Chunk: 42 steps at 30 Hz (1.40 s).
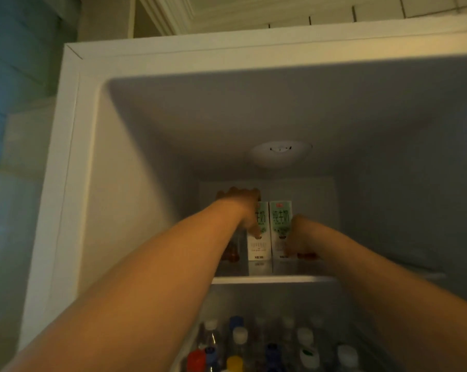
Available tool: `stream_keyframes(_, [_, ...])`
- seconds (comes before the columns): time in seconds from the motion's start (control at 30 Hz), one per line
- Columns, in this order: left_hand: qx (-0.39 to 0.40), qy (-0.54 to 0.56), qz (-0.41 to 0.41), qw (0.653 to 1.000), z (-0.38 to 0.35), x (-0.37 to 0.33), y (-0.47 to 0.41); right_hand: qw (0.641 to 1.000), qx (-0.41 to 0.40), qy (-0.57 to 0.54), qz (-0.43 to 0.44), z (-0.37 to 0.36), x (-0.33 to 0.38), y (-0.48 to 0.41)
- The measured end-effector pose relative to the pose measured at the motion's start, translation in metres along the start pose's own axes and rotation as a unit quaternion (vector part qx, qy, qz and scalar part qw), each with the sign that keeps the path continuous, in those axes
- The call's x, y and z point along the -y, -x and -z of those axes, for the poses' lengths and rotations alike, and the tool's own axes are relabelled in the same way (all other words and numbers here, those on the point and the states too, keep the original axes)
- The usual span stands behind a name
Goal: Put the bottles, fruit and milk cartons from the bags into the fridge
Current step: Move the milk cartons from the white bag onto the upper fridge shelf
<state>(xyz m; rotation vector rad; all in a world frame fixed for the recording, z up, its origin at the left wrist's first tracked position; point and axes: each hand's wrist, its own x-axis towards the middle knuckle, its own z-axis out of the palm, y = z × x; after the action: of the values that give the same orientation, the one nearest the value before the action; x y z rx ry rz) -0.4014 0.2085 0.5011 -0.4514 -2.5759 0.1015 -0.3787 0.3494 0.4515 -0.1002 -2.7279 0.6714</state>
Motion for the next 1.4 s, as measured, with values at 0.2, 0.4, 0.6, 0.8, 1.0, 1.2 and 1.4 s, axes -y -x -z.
stream_keyframes(0.2, [0.009,-0.045,0.009,0.999,-0.019,0.009,-0.04,0.994,0.029,0.103,0.005,-0.004,0.014,-0.036])
stream_keyframes(0.4, [0.001,-0.099,0.018,0.995,-0.036,0.009,-0.072,0.983,0.039,0.174,0.034,-0.007,0.015,-0.067])
stream_keyframes(0.6, [-0.005,-0.109,0.051,0.993,-0.052,0.0,-0.098,0.955,0.07,0.286,0.009,-0.03,0.016,-0.108])
stream_keyframes(0.8, [-0.019,-0.139,0.065,0.988,-0.055,-0.008,-0.102,0.961,0.057,0.272,0.013,-0.037,0.006,-0.125])
stream_keyframes(1.0, [-0.018,-0.148,0.076,0.986,-0.046,-0.016,-0.08,0.99,0.022,0.139,-0.014,-0.003,0.011,-0.091])
stream_keyframes(1.2, [-0.097,-0.033,0.083,0.991,-0.04,-0.019,-0.03,0.984,-0.151,0.094,-0.008,0.002,-0.012,-0.051])
stream_keyframes(1.4, [-0.198,0.051,0.039,0.978,-0.049,-0.025,0.033,0.96,-0.264,0.087,0.039,-0.009,-0.027,0.031])
